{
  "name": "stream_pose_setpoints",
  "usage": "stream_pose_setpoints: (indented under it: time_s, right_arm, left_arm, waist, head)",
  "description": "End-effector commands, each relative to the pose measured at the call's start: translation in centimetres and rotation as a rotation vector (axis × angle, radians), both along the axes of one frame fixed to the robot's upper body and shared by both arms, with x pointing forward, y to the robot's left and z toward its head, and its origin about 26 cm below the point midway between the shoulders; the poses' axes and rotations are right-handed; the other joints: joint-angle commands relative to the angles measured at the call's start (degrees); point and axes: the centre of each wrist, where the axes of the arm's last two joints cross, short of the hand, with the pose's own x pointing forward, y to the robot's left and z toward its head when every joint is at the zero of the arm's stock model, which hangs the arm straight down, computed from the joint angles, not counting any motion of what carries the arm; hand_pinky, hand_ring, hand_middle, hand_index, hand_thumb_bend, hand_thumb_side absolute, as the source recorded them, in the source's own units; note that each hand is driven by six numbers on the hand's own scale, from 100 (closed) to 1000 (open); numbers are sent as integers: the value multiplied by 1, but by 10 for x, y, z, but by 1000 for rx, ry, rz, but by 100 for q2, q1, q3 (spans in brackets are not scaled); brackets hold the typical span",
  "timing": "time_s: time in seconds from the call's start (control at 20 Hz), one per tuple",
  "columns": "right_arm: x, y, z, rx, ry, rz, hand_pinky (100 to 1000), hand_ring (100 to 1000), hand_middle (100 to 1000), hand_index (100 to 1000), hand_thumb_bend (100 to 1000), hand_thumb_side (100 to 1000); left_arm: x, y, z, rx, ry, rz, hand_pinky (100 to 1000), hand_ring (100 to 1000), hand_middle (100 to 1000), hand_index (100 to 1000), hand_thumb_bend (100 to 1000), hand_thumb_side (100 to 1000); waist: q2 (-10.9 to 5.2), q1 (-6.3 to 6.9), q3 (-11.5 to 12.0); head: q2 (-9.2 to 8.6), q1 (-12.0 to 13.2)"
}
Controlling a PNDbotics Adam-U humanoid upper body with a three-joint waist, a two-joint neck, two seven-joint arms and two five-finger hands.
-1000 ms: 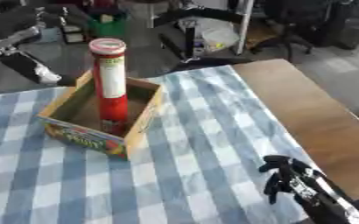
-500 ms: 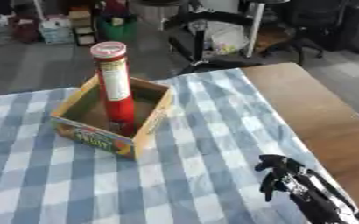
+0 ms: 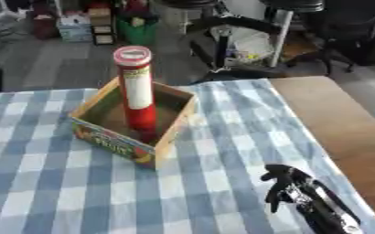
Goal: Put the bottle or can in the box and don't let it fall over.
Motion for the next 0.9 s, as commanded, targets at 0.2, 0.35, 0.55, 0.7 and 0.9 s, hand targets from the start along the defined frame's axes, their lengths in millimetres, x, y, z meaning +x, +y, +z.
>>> stream_pose_setpoints:
  time_s: [0.2, 0.35, 0.55, 0.7, 0.9]
  right_arm:
    - [-3, 4, 6, -3, -23, 11, 374, 494, 663, 809, 100, 603]
    - [-4, 5, 5, -3, -19, 21, 379, 495, 663, 809, 100, 601]
    - [-6, 5, 3, -6, -9, 25, 380, 495, 662, 809, 100, 602]
    - [-7, 5, 1, -12, 2, 29, 381, 497, 664, 809, 100, 602]
    - [-8, 6, -1, -15, 6, 37, 382, 497, 664, 809, 100, 602]
  left_arm:
    - [-24, -4, -37, -224, 68, 26, 617, 659, 705, 765, 154, 678]
    - [-39, -14, -61, -315, 125, 9, 614, 661, 707, 764, 155, 688]
    - [-62, -32, -91, -439, 186, -19, 612, 664, 709, 762, 155, 698]
    - [-96, -56, -113, -531, 226, -46, 609, 660, 705, 759, 154, 702]
    - [-119, -85, -94, -555, 252, -65, 609, 660, 705, 759, 152, 701]
  waist:
    - [-86, -31, -12]
    - [-127, -44, -60]
    - [-179, -31, -102]
    - [-236, -2, -146]
    - [-257, 13, -187]
  head:
    - [130, 439]
    - [228, 580]
    - [335, 714]
    - [472, 861]
    - [529, 949]
